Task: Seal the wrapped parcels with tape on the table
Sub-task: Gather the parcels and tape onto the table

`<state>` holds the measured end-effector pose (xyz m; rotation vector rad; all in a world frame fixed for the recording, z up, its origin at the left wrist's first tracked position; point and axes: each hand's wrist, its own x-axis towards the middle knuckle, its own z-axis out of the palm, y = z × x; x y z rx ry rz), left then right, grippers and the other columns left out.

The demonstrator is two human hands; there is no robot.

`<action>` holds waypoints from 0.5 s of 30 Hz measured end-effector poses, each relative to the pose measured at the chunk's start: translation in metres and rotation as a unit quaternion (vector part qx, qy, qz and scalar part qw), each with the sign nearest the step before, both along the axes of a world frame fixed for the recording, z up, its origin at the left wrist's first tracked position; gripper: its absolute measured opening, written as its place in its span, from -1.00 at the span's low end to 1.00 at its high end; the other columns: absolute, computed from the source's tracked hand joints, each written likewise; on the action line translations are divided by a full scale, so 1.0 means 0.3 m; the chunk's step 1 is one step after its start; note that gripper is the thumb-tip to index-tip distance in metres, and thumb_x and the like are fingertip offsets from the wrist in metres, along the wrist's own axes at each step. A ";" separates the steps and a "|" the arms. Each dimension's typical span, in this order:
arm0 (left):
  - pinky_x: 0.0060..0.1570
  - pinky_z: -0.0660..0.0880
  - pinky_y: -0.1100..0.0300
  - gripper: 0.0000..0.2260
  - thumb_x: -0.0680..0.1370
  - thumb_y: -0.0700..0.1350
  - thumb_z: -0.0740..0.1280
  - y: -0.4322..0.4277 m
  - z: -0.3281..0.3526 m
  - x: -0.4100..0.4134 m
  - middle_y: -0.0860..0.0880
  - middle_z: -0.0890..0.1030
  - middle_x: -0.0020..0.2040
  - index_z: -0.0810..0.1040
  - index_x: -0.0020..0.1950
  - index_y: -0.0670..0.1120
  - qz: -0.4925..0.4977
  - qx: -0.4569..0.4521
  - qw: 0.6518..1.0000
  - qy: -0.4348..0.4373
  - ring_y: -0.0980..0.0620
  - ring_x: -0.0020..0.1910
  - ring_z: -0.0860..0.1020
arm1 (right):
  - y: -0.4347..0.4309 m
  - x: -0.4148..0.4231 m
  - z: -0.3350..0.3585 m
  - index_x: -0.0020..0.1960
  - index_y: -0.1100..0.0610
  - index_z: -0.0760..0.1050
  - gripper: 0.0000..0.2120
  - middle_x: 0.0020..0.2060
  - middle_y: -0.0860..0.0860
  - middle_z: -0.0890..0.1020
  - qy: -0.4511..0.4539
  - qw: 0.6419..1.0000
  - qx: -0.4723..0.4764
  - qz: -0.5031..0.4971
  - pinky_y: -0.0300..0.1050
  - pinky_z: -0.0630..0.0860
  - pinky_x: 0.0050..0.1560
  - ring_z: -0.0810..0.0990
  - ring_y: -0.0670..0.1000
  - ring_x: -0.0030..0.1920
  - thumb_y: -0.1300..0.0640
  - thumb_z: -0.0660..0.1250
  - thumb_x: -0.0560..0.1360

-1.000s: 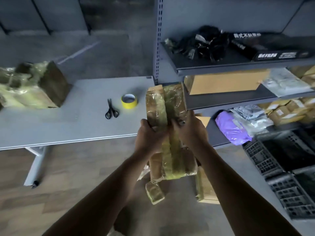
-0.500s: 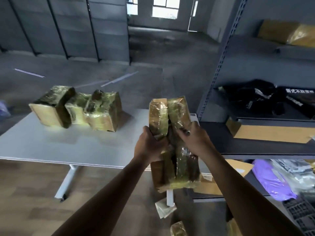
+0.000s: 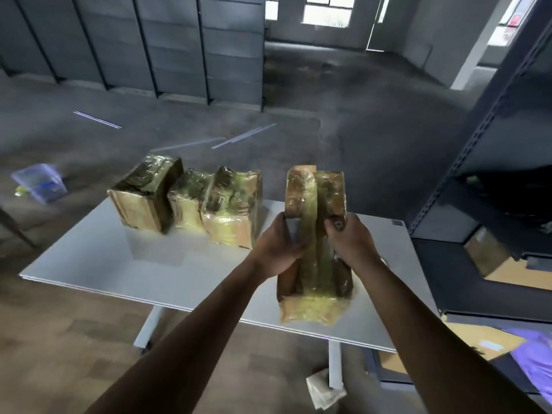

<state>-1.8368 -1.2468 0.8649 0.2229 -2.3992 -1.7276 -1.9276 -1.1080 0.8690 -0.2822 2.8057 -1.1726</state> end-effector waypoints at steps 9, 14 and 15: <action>-0.25 0.52 0.20 -0.75 0.51 -0.16 0.37 -0.228 -0.045 -0.294 -0.05 0.61 -0.09 0.53 0.19 -0.10 0.100 -0.132 0.984 -0.072 -0.01 -0.16 0.57 | -0.277 -0.296 -0.093 0.39 0.29 0.29 -0.58 0.25 0.22 0.50 -0.055 0.998 -0.012 0.030 -0.16 0.33 -0.05 0.51 0.21 0.19 0.12 0.20 0.60; -0.30 0.43 0.22 -0.78 0.54 -0.14 0.30 -0.315 -0.118 -0.459 -0.04 0.58 -0.09 0.51 0.18 -0.10 0.161 -0.171 0.965 -0.117 -0.03 -0.15 0.54 | -0.393 -0.432 -0.166 0.46 0.30 0.19 -0.51 0.26 0.25 0.48 -0.104 0.993 -0.019 0.047 -0.08 0.45 -0.10 0.53 0.20 0.14 0.23 0.14 0.56; -0.31 0.39 0.23 -0.77 0.55 -0.16 0.28 -0.324 -0.130 -0.483 -0.04 0.56 -0.09 0.49 0.20 -0.11 0.161 -0.177 0.964 -0.119 -0.03 -0.15 0.52 | -0.408 -0.456 -0.189 0.44 0.29 0.21 -0.52 0.20 0.25 0.51 -0.110 0.993 -0.017 0.051 -0.03 0.51 -0.13 0.56 0.21 0.08 0.25 0.13 0.54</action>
